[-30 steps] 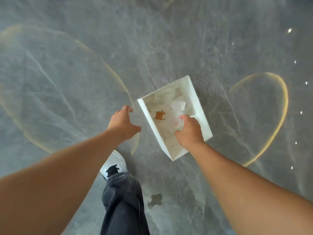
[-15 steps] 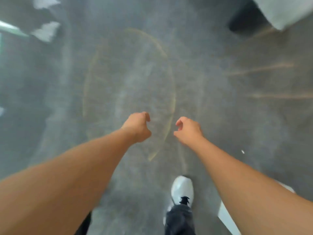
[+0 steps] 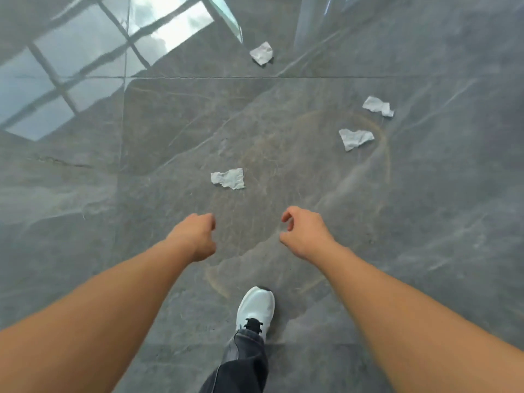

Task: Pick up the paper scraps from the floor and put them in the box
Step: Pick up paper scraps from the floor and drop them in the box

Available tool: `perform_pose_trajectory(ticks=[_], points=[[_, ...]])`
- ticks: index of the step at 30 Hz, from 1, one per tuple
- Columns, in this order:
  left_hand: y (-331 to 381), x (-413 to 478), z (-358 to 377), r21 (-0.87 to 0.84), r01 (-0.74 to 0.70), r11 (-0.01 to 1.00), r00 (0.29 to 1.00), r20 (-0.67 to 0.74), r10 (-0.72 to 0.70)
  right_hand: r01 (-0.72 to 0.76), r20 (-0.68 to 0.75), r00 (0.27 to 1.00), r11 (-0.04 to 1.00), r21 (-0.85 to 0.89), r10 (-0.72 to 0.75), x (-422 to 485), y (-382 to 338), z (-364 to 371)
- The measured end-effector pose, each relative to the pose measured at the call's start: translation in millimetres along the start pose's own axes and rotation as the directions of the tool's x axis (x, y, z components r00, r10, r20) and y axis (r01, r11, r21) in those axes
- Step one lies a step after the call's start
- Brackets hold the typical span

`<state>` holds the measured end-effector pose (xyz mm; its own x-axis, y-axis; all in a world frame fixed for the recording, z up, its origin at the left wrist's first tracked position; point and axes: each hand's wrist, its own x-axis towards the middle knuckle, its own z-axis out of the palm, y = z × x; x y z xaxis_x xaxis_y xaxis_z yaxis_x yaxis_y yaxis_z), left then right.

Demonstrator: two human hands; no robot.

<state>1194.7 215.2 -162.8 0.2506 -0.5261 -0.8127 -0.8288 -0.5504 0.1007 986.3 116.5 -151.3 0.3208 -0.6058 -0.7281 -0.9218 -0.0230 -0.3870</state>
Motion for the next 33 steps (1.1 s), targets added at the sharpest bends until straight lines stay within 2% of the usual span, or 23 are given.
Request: perform_pose_trajectory(ticks=[3,7,11,15,19,22,24,26,29,33], points=[[-19.2,12.4,-17.0,-0.087,0.033,0.996,0.999,-0.009,-0.034,-0.076,-0.054,0.996,0.993,-0.085,0.072,26.0,-35.4,-22.4],[-8.3,40.3,-27.3,-0.165,0.055,0.985,0.998,-0.029,-0.060,-0.249,-0.187,0.955,0.964,-0.095,0.228,64.3,-45.7,-51.0],[27.9,91.1,-23.3,-0.285,0.049,0.957,0.991,-0.106,-0.083,-0.299,-0.245,0.931,0.949,-0.095,0.269,124.6,-17.5,-71.6],[65.8,165.7,-6.3,-0.407,0.077,0.910,0.960,-0.215,-0.177,-0.370,-0.297,0.893,0.927,-0.055,0.338,215.1,34.2,-77.0],[81.6,253.4,19.5,-0.565,0.181,0.805,0.875,-0.281,-0.394,-0.440,-0.377,0.846,0.893,-0.097,0.377,316.7,84.5,-74.5],[85.9,301.4,40.4,-0.568,0.276,0.775,0.798,-0.314,-0.514,-0.449,-0.416,0.838,0.880,-0.158,0.353,366.9,120.1,-73.5],[85.2,315.5,51.2,-0.550,0.312,0.775,0.761,-0.343,-0.550,-0.421,-0.484,0.828,0.884,-0.201,0.284,383.5,139.2,-72.4],[80.8,320.2,53.8,-0.486,0.329,0.810,0.783,-0.339,-0.521,-0.374,-0.503,0.830,0.910,-0.180,0.242,389.8,151.9,-72.5],[81.9,322.1,41.3,-0.363,0.322,0.874,0.861,-0.271,-0.430,-0.309,-0.425,0.879,0.938,-0.161,0.217,383.9,159.1,-80.3],[115.7,312.7,9.3,-0.378,0.189,0.906,0.928,-0.234,-0.291,-0.225,-0.328,0.931,0.959,-0.173,0.159,362.8,148.1,-97.3]])
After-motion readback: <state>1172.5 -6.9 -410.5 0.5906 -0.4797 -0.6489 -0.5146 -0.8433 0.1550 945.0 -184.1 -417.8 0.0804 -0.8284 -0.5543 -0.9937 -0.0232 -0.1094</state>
